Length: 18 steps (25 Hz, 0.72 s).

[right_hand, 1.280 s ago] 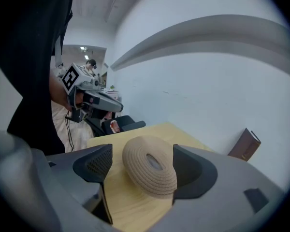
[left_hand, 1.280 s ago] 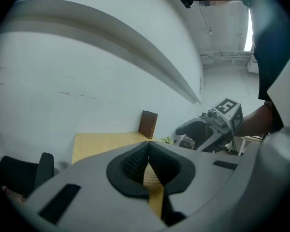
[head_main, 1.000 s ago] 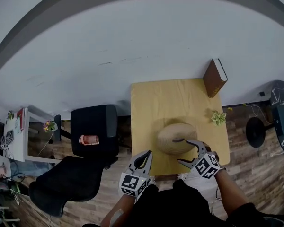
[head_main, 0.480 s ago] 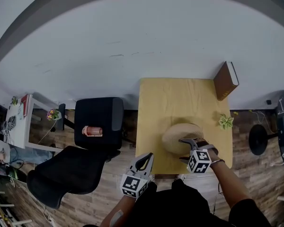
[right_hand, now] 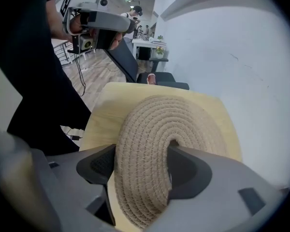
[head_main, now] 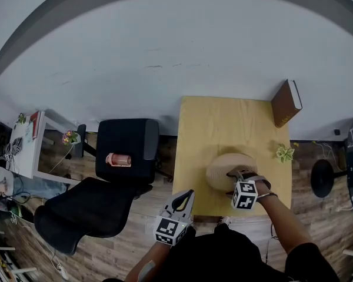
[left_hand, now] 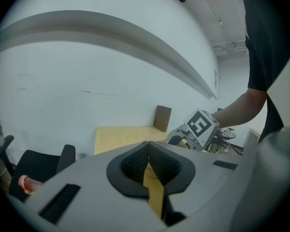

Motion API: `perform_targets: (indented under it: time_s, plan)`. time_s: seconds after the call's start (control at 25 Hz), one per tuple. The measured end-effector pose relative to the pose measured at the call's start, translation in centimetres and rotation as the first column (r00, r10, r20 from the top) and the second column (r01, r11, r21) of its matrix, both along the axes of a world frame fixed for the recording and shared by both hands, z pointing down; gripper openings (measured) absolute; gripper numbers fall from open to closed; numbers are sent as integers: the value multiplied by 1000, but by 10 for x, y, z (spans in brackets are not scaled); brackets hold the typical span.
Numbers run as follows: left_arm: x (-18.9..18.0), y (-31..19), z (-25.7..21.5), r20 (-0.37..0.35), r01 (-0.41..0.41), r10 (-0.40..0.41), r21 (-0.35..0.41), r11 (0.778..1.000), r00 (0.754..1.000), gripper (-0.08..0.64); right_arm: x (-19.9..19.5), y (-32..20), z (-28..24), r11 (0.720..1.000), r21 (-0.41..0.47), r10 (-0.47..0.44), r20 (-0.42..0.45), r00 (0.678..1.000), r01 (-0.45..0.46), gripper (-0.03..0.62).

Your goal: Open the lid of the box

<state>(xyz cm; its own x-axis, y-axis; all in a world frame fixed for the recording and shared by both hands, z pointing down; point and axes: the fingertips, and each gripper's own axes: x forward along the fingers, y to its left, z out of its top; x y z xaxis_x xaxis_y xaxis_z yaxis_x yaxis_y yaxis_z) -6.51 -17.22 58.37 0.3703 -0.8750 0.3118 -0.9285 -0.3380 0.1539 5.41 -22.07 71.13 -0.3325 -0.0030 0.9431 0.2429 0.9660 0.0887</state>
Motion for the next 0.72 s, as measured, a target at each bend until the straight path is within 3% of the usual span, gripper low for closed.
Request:
perform_targets:
  time_s: [0.24,0.44,0.72]
  plan:
    - [-3,-3,-15,20,-7,6,33,999,1000,17,2,1,-7,1000,-8,1,-19,1000,-1,336]
    - [-10,-8,-25,53,-12,9,44,999,999,17,6,2,-21,999,44,-1,1,1000,1,328]
    - [-4,-6,-26,38,-19,17,41,999,999,17,26,-4,-53,985,100,133,79,988,-141,328]
